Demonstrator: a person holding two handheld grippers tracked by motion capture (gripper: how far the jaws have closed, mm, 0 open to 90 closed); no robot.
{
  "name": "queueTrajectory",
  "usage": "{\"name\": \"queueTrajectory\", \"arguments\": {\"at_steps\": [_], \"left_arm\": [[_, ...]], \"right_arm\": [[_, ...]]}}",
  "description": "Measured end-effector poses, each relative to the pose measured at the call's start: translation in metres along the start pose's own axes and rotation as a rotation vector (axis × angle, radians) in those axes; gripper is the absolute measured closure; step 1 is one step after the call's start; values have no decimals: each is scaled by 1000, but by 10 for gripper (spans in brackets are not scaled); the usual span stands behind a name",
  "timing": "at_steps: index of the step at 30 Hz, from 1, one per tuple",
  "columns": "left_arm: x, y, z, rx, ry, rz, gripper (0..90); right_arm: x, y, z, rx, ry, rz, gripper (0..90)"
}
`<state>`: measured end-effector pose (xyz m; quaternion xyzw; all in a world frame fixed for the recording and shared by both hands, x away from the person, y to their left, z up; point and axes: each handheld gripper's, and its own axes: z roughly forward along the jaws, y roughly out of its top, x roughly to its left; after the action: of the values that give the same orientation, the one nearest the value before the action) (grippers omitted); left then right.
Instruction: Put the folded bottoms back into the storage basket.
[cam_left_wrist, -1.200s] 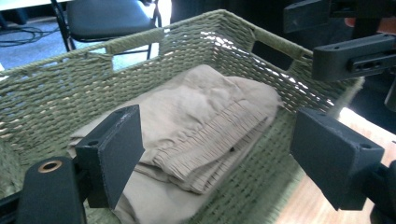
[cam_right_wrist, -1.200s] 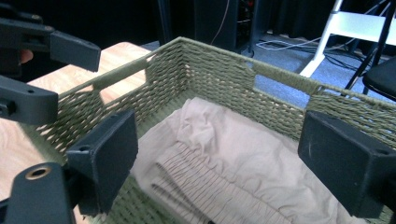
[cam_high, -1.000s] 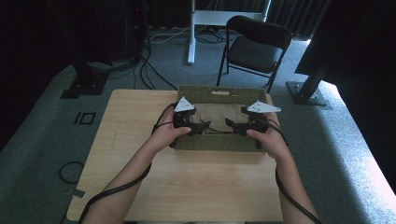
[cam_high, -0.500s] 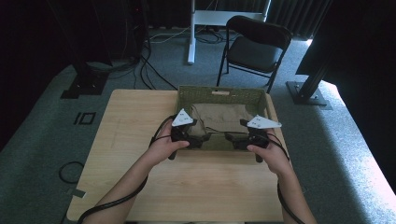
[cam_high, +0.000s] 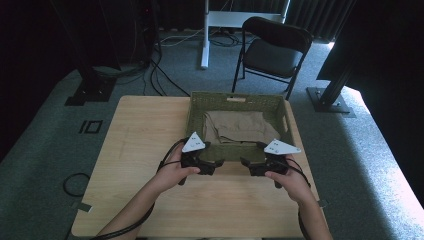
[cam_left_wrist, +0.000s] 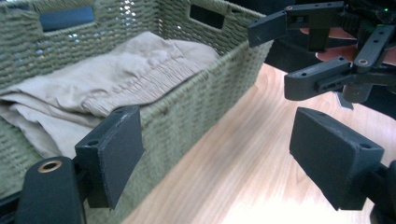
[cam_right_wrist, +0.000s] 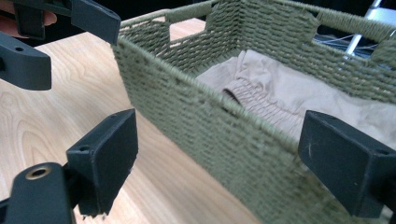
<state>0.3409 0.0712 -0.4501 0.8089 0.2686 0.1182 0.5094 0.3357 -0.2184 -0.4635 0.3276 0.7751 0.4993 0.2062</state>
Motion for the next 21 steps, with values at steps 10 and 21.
{"name": "queueTrajectory", "arguments": {"at_steps": [10, 21], "left_arm": [[-3, -27, -1, 35, 2, -3, 186], [6, -57, -3, 83, 29, -30, 186]], "right_arm": [[3, -31, 0, 51, -3, 22, 119], [-6, -61, -4, 105, -71, 64, 119]]}}
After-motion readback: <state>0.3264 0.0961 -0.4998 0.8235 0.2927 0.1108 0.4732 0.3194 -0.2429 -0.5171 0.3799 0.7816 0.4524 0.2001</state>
